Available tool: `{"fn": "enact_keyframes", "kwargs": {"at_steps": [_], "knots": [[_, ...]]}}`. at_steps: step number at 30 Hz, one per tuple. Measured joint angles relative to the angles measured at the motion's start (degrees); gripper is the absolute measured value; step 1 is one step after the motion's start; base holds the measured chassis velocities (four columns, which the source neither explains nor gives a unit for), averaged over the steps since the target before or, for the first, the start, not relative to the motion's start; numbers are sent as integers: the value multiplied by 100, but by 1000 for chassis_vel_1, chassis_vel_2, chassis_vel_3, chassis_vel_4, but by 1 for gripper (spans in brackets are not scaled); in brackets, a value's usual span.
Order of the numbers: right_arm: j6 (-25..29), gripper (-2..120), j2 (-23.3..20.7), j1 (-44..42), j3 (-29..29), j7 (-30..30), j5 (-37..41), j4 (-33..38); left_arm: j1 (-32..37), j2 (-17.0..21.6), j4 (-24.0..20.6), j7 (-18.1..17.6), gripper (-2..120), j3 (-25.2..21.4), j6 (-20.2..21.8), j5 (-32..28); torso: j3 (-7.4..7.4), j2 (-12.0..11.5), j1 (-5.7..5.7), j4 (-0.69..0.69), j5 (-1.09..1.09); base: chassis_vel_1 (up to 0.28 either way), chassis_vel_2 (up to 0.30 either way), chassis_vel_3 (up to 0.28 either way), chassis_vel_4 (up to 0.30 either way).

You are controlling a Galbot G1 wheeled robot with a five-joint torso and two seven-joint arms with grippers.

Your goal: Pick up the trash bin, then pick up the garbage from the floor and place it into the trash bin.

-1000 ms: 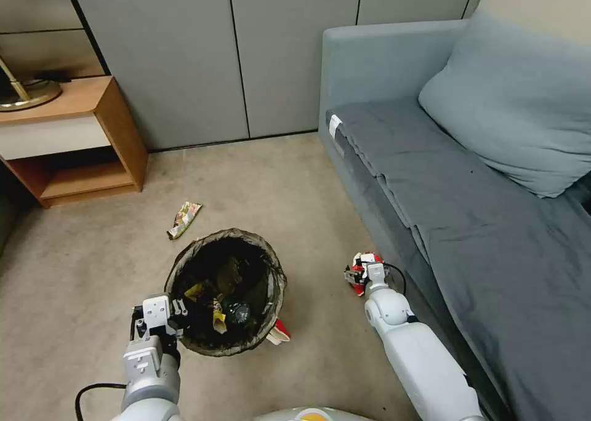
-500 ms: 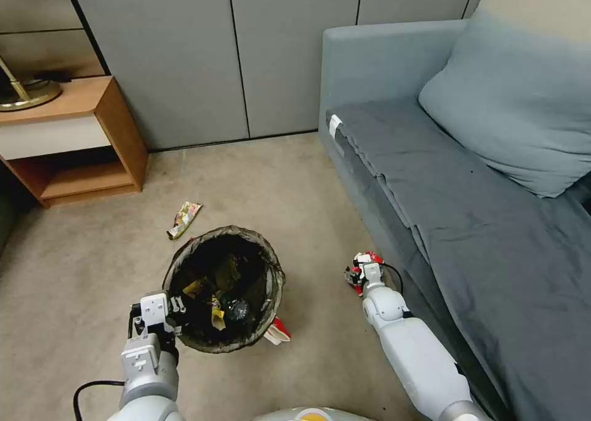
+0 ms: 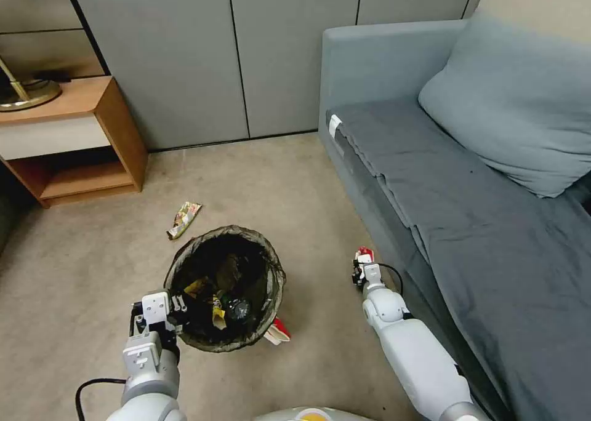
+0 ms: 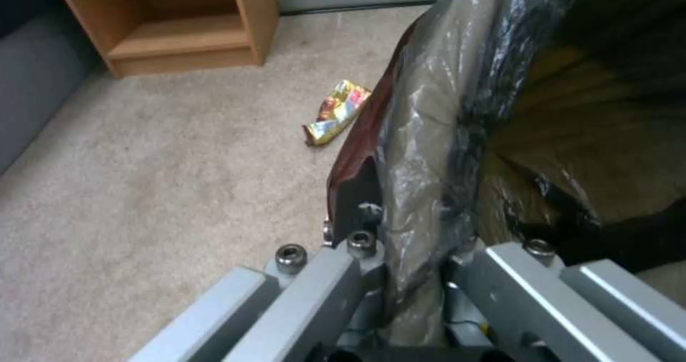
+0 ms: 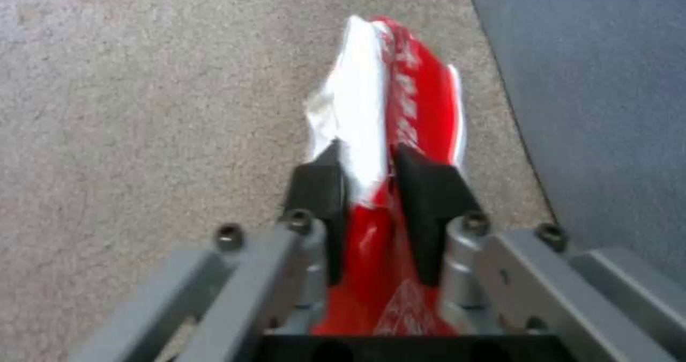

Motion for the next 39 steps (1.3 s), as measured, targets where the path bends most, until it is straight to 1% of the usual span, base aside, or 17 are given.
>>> {"fn": "enact_keyframes", "kwargs": {"at_steps": [2, 4, 16, 18, 19, 21, 22, 24, 25, 26, 27, 28, 29, 31, 33, 36, 39], "knots": [[31, 3, -28, -44, 4, 14, 0, 78, 13, 1, -1, -1, 0, 6, 0, 1, 0, 0, 0, 0, 0, 0, 0, 0, 0], [35, 0, -39, -59, 5, 23, 0, 109, 13, 1, -1, -1, 0, 10, 0, 1, 0, 0, 0, 0, 0, 0, 0, 0, 0], [82, 0, -162, -189, -68, 156, 33, 572, 7, 23, 33, 0, 0, 36, 4, 9, 0, 0, 0, 0, 1, 0, 0, 0, 0], [401, 0, -215, -269, -123, 154, 52, 1008, 12, 37, 43, -1, 0, 35, 24, -28, 0, 0, 0, 0, 0, 0, 0, 0, 0], [401, 0, -215, -269, -123, 154, 52, 1008, 12, 37, 43, -1, 0, 35, 24, -28, 0, 0, 0, 0, 0, 0, 0, 0, 0], [875, 0, -277, -400, -202, 10, 90, 1714, 8, 52, 65, 0, 0, 37, 66, -99, 0, 0, 0, 0, 1, 0, 0, 0, 0], [875, 0, -277, -400, -202, 10, 90, 1714, 8, 52, 65, 0, 0, 37, 66, -99, 0, 0, 0, 0, 1, 0, 0, 0, 0], [1301, 0, -372, -568, -344, -205, 289, 2566, 0, 73, 73, -1, 0, 38, 99, -160, 0, 0, 0, 1, -1, 0, 0, 0, 0], [1301, 0, -372, -568, -344, -205, 289, 2566, 0, 73, 73, -1, 0, 38, 99, -160, 0, 0, 0, 1, -1, 0, 0, 0, 0], [1491, 0, -413, -640, -408, -363, 369, 2902, -7, 80, 74, -1, 0, 38, 115, -182, 0, 0, 0, 0, -1, 0, 0, 0, 0], [1780, 0, -464, -736, -498, -667, 449, 3373, -17, 88, 76, -3, 0, 38, 136, -204, 0, 0, 0, 0, 0, 0, 0, 0, 0], [2147, 0, -524, -851, -609, -1140, 537, 3908, -30, 91, 77, -3, 0, 42, 152, -215, 0, 0, 0, 1, -2, 0, 0, 0, 0], [2147, 0, -524, -851, -609, -1140, 537, 3908, -30, 91, 77, -3, 0, 42, 152, -215, 0, 0, 0, 1, -2, 0, 0, 0, 0], [2504, 0, -661, -1124, -849, -1854, 624, 4636, -40, 91, 78, -3, 0, 57, 162, -216, 0, 0, 0, 1, 0, 0, 0, 0, 0], [2560, 0, -710, -1207, -916, -1989, 633, 4785, -41, 91, 78, -3, 0, 62, 164, -215, 0, 0, 0, 0, 0, 0, 0, 0, 0], [2749, 0, -1052, -1788, -1314, -2524, 441, 5329, -55, 99, 87, 2, 0, 75, 167, -202, 0, 0, 0, -1, 0, 0, 0, 0, 0], [2816, 0, -1190, -2019, -1464, -2633, 296, 5366, -69, 104, 101, 5, 0, 85, 167, -198, 0, 0, 0, -1, 1, 0, 0, 0, 0]]}}
